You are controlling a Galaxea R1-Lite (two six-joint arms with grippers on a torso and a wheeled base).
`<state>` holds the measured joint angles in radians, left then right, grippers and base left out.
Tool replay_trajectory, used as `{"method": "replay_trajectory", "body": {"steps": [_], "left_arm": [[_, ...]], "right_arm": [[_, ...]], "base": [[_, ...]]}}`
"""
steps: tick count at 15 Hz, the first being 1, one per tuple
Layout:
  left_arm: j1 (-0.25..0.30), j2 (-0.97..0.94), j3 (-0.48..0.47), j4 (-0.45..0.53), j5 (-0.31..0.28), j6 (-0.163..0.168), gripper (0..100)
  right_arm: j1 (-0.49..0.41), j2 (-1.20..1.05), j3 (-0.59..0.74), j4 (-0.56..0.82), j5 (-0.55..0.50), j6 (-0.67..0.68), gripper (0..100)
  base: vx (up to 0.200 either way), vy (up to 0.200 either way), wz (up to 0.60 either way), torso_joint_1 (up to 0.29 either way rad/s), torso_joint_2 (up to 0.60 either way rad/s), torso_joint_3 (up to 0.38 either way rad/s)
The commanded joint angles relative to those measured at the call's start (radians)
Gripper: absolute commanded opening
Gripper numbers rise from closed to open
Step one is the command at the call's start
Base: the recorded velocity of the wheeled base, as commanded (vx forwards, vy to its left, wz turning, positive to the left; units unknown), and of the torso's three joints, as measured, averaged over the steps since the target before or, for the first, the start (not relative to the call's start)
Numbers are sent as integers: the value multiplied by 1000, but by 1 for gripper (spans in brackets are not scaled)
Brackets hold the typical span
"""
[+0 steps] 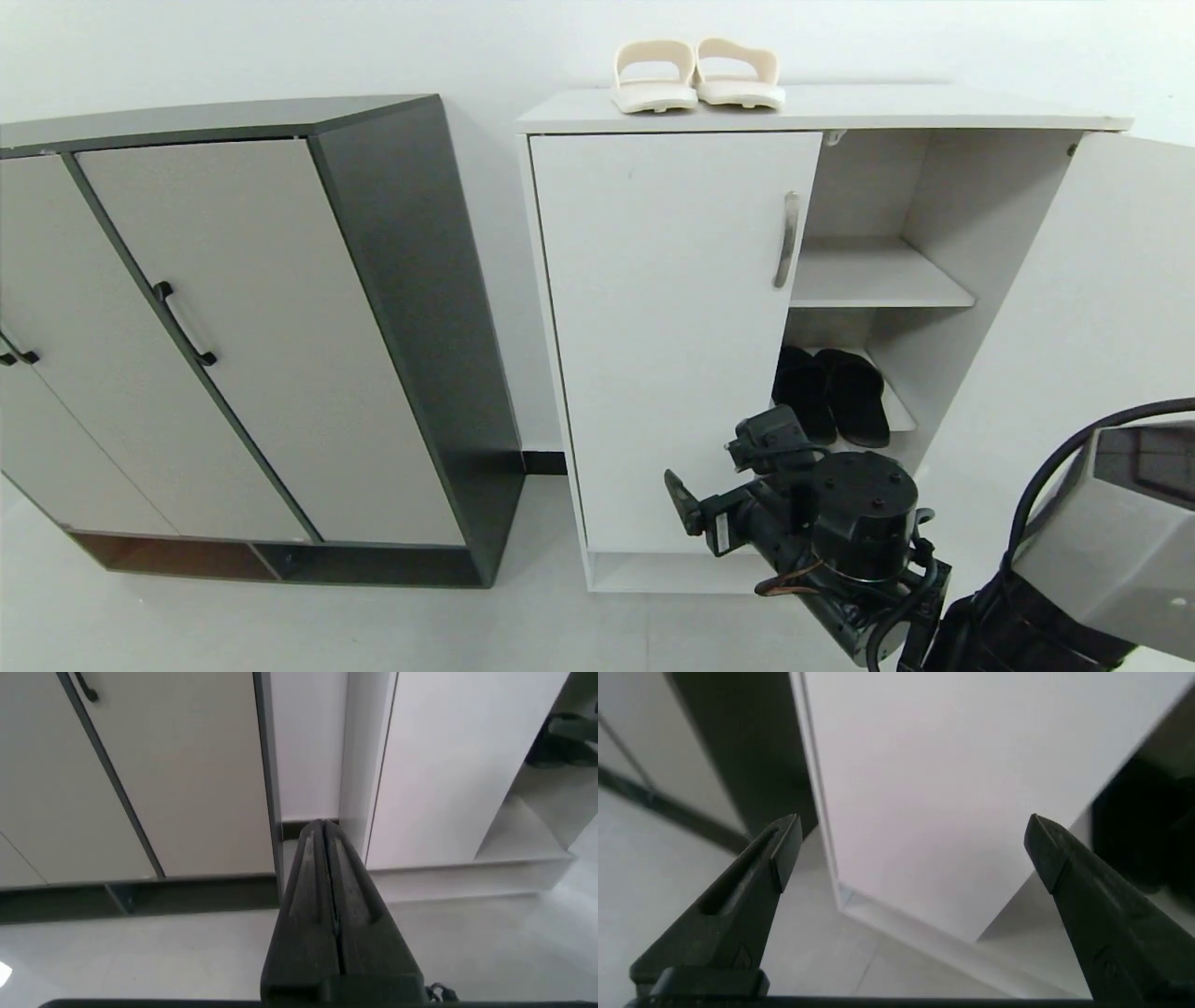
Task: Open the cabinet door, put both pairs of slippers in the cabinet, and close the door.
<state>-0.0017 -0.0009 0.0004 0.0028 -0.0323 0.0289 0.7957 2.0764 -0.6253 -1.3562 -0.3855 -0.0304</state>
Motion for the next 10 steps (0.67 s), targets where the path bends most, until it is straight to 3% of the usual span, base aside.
{"method": "replay_trajectory", "body": {"steps": [1,10], "left_arm": [[0,1,0,-3,0,0,0],[0,1,0,-3,0,-3,0]], "right_arm": [[0,4,-1,-3,-1,0,100],[0,2,6,-3,-1,0,100]], "base": [[0,0,0,41,-290,-369],[0,0,0,102,-497,-348]]}}
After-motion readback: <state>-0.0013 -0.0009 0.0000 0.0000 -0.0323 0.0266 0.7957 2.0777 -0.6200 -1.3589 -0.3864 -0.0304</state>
